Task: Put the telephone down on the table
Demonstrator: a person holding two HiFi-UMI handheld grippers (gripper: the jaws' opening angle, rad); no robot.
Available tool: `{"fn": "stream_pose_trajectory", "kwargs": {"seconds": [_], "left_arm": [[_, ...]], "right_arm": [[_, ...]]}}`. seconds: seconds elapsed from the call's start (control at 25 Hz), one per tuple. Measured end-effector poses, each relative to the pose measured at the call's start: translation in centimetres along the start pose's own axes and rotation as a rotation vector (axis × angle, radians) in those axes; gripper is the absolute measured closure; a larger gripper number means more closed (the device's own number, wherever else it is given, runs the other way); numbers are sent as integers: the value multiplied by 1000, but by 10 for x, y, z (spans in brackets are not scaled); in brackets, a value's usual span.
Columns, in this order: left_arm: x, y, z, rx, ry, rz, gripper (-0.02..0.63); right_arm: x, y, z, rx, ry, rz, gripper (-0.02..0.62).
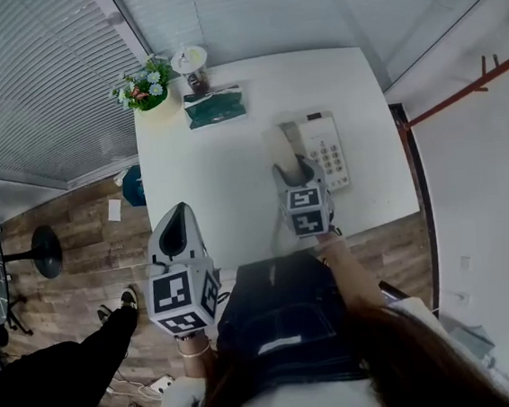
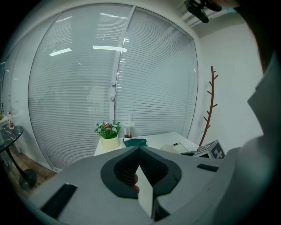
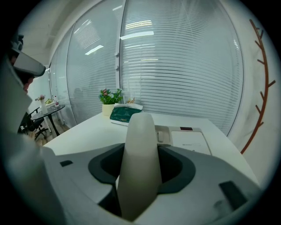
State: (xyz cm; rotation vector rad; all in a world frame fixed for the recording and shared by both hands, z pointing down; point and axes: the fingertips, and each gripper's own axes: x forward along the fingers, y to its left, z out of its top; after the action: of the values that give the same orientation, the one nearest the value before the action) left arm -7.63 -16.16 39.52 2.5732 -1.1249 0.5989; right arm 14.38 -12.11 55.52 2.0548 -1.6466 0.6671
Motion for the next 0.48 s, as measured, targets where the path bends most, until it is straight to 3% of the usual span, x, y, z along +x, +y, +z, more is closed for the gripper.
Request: {"fn": "stream_pose_trajectory", "kwargs": {"seconds": [0.48], "left_arm": [[-8, 12, -4, -48, -6, 53, 606]], "right_arm": [[13, 24, 9, -45, 6, 80, 379]]}}
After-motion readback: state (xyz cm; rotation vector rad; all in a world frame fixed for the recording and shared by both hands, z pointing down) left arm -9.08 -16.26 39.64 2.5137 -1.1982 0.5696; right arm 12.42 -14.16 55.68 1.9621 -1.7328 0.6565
